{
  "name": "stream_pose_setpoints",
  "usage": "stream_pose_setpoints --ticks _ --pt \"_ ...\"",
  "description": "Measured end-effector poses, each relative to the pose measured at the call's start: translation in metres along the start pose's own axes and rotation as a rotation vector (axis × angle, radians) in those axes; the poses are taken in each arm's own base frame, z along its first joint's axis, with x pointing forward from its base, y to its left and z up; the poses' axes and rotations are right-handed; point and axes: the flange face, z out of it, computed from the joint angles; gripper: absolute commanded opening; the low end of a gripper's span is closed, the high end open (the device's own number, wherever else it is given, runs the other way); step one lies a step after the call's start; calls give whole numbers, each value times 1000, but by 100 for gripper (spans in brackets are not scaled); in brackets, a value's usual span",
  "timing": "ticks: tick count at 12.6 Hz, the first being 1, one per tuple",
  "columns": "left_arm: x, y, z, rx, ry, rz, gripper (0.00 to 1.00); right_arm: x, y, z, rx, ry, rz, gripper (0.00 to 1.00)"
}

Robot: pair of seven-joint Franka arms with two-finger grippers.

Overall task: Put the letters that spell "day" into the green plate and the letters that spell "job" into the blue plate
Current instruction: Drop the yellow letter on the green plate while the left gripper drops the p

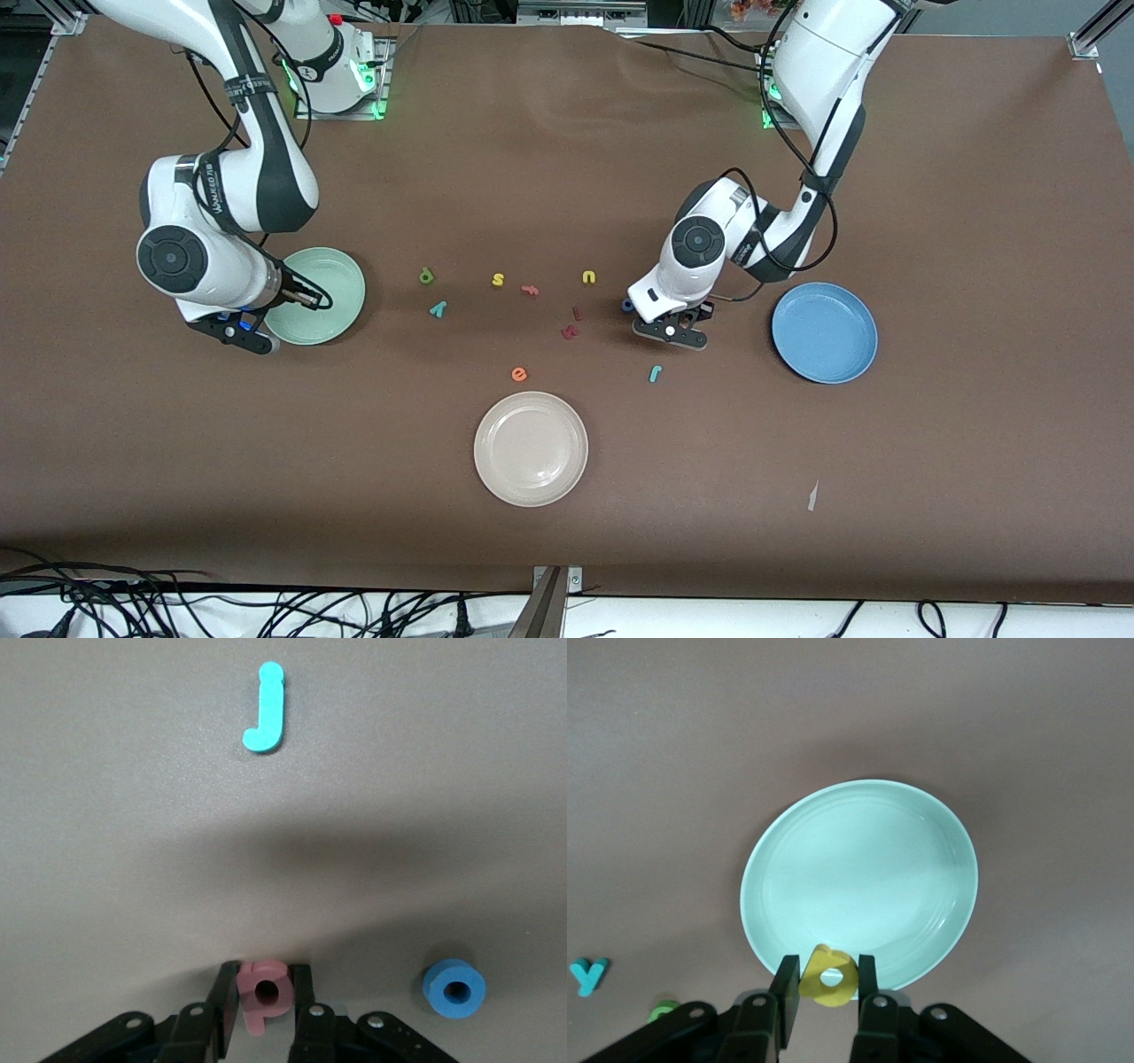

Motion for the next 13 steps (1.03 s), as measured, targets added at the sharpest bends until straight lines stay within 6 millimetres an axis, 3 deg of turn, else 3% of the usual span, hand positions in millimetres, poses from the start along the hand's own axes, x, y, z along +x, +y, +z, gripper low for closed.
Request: stream_pose_setpoints --ticks 3,6,10,11,12,13 --pt "9 -12 -7 -24 -8 -47 2 4 6 5 -5 -6 -14 0" --pt "25 -45 -28 -28 -66 -14 2 5 13 24 -10 -23 -23 0" --pt "30 -124 -54 -34 -155 97 2 13 22 72 11 30 -23 1" --pt "29 -146 -55 -41 -172 124 2 15 21 82 10 35 -20 9" --pt "28 -168 -55 -44 -188 155 2 18 20 91 9 36 -18 10" --pt "27 -189 -54 -37 -200 182 3 21 20 98 17 37 -8 24"
